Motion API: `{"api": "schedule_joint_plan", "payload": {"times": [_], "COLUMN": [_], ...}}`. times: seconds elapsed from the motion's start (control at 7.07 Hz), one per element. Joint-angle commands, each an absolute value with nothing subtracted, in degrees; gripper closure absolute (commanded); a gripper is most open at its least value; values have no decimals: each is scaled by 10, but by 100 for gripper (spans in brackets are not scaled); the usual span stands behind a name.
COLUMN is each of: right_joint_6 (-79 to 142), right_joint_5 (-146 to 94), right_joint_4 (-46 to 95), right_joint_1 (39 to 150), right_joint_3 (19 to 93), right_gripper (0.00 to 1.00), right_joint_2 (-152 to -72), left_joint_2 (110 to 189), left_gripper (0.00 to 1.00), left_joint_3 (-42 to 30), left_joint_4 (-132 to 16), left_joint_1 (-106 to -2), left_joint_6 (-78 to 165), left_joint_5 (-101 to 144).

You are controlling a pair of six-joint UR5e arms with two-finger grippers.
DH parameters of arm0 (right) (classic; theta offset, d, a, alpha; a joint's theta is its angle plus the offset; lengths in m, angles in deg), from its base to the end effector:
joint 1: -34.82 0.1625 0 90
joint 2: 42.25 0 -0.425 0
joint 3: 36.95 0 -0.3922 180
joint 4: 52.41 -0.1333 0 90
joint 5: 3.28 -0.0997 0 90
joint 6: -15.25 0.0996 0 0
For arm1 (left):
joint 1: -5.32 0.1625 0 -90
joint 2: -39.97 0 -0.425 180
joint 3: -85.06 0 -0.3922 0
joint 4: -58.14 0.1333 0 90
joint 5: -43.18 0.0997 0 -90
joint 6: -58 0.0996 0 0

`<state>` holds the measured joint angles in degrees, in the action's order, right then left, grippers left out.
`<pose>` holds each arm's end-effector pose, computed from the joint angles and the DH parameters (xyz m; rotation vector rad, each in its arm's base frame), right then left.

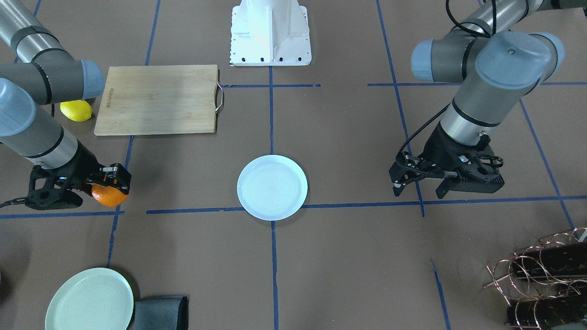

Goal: Pick orange to plate
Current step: 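Lift the orange with the right gripper and carry it over the plate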

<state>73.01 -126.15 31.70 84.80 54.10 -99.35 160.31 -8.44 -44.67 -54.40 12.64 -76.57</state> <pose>-0.3807 -0.5766 0.3007 0.0298 -0.8697 0.0905 0.2663 -0.6224 0.2977 0.3272 0.8730 -0.0326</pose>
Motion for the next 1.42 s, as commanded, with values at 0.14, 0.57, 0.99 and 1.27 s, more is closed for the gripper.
{"api": "schedule_joint_plan", "payload": {"times": [0.14,0.57,0.99,1.27], "right_joint_6": [854,868,879,860], "right_joint_5": [-1157,-1116,-1094,-1153], "right_joint_4": [325,322,321,352], "right_joint_1": [727,687,692,753], "right_joint_3": [416,322,316,346], "right_gripper": [100,100,0,0], "right_joint_2": [-828,-766,-750,-750], "left_joint_2": [1587,1577,1567,1552], "left_gripper": [0,0,0,0], "left_joint_3": [-85,-88,-115,-119], "left_joint_4": [-444,-450,-453,-447], "left_joint_1": [-576,-581,-582,-589], "left_joint_6": [143,148,144,149], "left_joint_5": [-770,-769,-769,-768]}}
